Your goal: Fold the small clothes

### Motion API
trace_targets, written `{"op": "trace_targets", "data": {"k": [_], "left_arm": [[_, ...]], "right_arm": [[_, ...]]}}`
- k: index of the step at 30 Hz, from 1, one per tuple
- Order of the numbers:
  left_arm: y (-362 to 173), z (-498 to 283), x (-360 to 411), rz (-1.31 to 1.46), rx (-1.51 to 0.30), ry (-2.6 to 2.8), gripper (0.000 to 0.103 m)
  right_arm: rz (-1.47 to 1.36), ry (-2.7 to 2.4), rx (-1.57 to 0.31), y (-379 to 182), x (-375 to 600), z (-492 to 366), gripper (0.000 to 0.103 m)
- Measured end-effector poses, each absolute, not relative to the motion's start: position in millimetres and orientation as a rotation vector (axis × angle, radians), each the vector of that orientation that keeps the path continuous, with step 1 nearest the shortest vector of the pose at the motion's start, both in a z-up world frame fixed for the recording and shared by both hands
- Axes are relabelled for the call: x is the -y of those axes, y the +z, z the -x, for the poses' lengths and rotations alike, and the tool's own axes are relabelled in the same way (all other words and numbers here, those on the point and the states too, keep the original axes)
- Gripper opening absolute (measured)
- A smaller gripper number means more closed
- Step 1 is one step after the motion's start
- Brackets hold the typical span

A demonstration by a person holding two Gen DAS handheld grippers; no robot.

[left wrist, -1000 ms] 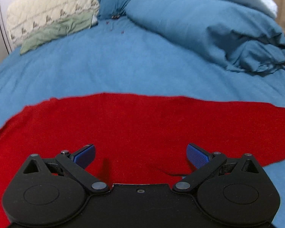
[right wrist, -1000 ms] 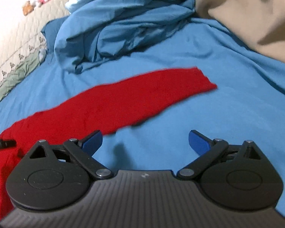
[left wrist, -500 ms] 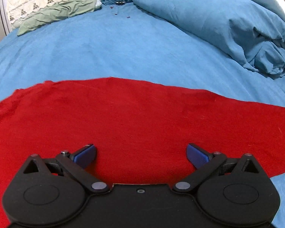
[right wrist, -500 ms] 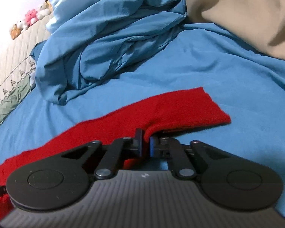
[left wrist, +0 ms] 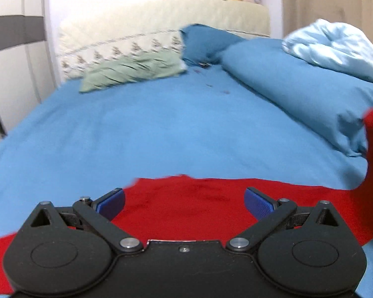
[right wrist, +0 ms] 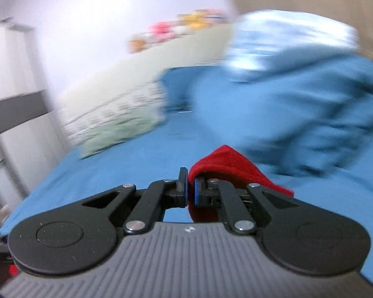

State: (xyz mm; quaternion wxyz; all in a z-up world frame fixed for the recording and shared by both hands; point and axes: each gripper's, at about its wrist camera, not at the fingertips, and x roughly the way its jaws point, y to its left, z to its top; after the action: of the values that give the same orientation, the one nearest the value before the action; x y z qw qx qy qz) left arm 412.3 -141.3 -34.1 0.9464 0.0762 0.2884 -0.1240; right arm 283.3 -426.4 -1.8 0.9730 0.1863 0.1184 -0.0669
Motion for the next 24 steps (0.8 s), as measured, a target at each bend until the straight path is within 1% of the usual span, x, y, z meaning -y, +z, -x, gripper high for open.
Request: {"op": "trace_targets", "data": {"k": [2, 4, 8, 11, 14, 15, 16, 17, 18, 19, 20, 23, 24], "left_arm": [[-31.7, -411.7, 114.5, -0.165, -0.577, -0.209, 0.103], [-34.1, -411.6, 88.5, -0.162, -0.581, -0.169, 0.103], [-49.0, -407.9, 43.4, -0.163, -0.619, -0.129, 0.103], [-64.9, -406.9, 20.7, -0.159, -0.665, -0.114, 0.103], [-74.0, -407.1, 9.8, -0.15, -0.698, -0.117, 0.103], [-75.2, -407.2, 10.7, -0.149, -0.702, -0.116, 0.103], [-75.0, -406.4, 12.9, -0.15, -0.701, -0.121, 0.103], [-73.7, -404.7, 15.3, -0.149, -0.696, -0.129, 0.103], [-71.6, -403.3, 20.1, -0.148, -0.687, -0.142, 0.103], [-69.6, -400.8, 21.9, -0.148, -0.677, -0.158, 0.103], [-67.0, -399.1, 28.4, -0.15, -0.665, -0.181, 0.103], [-66.3, -390.1, 53.1, -0.185, -0.639, -0.271, 0.103], [-68.7, -389.8, 64.4, -0.205, -0.648, -0.311, 0.103]], "right_arm": [[-0.329, -0.028, -0.249, -0.2, 382.3, -308.8, 0.02], [-0.27, 0.077, -0.292, -12.9, 331.2, -334.9, 0.02], [-0.169, 0.213, -0.457, -76.4, 241.5, -370.5, 0.02], [-0.102, 0.257, -0.586, -129.9, 197.3, -373.7, 0.02], [-0.052, 0.243, -0.597, -153.1, 181.8, -362.7, 0.023], [-0.034, 0.236, -0.58, -152.2, 178.6, -358.8, 0.027], [-0.027, 0.237, -0.582, -150.3, 179.3, -356.4, 0.04], [-0.023, 0.237, -0.586, -148.2, 181.2, -353.7, 0.051], [-0.015, 0.232, -0.579, -144.6, 186.1, -350.6, 0.072], [-0.001, 0.226, -0.562, -142.7, 190.0, -344.6, 0.083], [0.018, 0.218, -0.544, -137.2, 192.4, -338.5, 0.085], [0.065, 0.189, -0.539, -129.0, 208.6, -318.7, 0.086], [0.069, 0.174, -0.539, -127.2, 219.0, -309.5, 0.088]]}}
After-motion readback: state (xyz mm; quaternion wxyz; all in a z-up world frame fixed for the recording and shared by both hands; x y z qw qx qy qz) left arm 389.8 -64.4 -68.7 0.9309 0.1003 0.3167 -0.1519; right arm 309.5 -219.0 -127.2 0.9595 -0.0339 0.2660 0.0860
